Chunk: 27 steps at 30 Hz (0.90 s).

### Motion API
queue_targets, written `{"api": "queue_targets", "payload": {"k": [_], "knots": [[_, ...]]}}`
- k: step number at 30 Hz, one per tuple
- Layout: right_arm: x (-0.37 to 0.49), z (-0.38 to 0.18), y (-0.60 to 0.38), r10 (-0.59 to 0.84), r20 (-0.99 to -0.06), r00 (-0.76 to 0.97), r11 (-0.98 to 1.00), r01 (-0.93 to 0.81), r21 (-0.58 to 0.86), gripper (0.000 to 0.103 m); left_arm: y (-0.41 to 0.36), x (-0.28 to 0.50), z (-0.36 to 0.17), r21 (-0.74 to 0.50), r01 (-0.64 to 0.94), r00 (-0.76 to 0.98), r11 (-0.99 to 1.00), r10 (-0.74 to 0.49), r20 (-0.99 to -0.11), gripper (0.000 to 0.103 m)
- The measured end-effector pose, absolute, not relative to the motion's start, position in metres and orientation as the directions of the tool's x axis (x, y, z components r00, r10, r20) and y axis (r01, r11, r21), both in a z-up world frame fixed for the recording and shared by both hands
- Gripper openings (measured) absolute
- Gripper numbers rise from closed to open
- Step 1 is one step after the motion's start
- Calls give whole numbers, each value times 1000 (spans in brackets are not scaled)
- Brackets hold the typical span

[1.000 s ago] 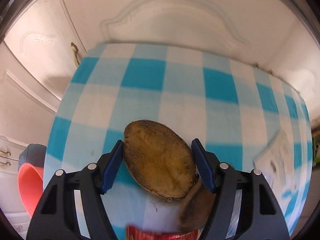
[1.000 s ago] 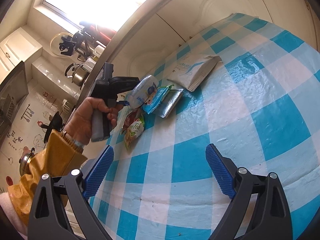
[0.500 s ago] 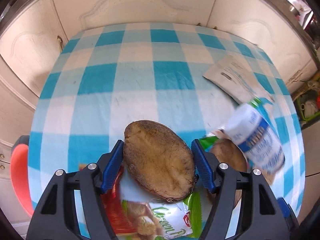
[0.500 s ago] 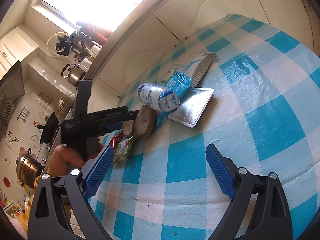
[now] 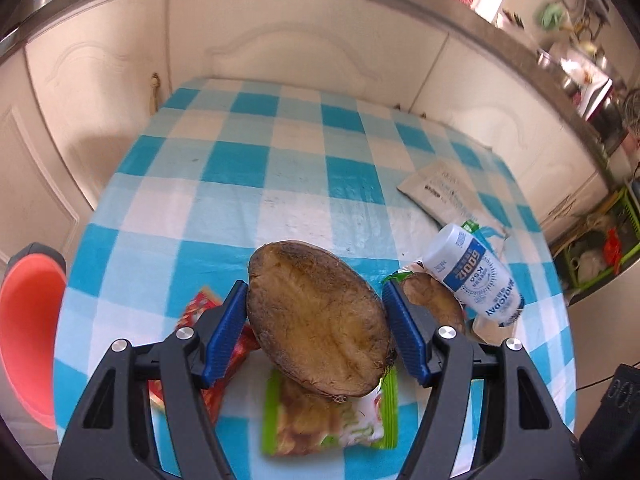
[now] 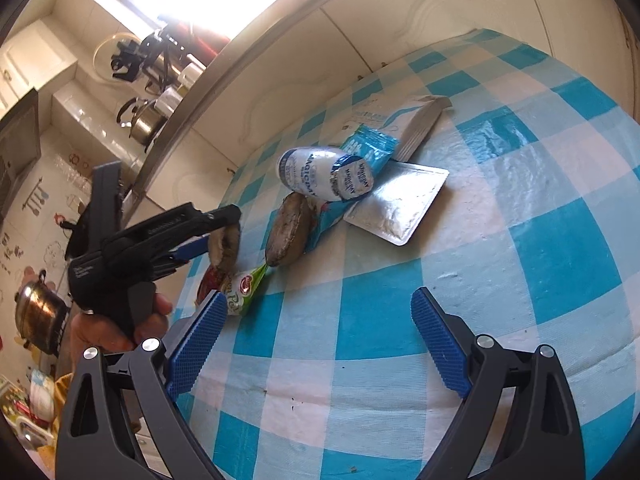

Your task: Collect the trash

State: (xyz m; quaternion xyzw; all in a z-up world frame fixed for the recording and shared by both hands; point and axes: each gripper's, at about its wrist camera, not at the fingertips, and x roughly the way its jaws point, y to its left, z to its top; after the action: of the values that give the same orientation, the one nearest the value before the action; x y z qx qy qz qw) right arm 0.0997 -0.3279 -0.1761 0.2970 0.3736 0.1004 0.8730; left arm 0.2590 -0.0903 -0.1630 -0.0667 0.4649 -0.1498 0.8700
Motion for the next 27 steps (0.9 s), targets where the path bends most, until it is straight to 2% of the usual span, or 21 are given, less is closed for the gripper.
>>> {"api": "queue_targets", "payload": {"k": [7,11,15,19,27], "knots": [[105,-175,-331,339,-640,689,848,70,525,92,-51,232,-154,-317,173,556,932,-358,-750,69],[116,-166,-334,222,-689,690,930,62,362,92,-30,213,-153,-347,174,565,922,-382,-732,69],[144,-170,-333,136,-757,639,987,-18,162,92,-13,196,-156,-367,180,563,913,-401,-723,69],[170,-182,-344,163,-798,581,986,-58,159,94,-2,182,-160,-375,177,561,910,-406,-721,69],[193,-189,-335,105,-831,546,990,-133,37,94,16,166,-171,-395,156,548,905,-412,-728,69]]}}
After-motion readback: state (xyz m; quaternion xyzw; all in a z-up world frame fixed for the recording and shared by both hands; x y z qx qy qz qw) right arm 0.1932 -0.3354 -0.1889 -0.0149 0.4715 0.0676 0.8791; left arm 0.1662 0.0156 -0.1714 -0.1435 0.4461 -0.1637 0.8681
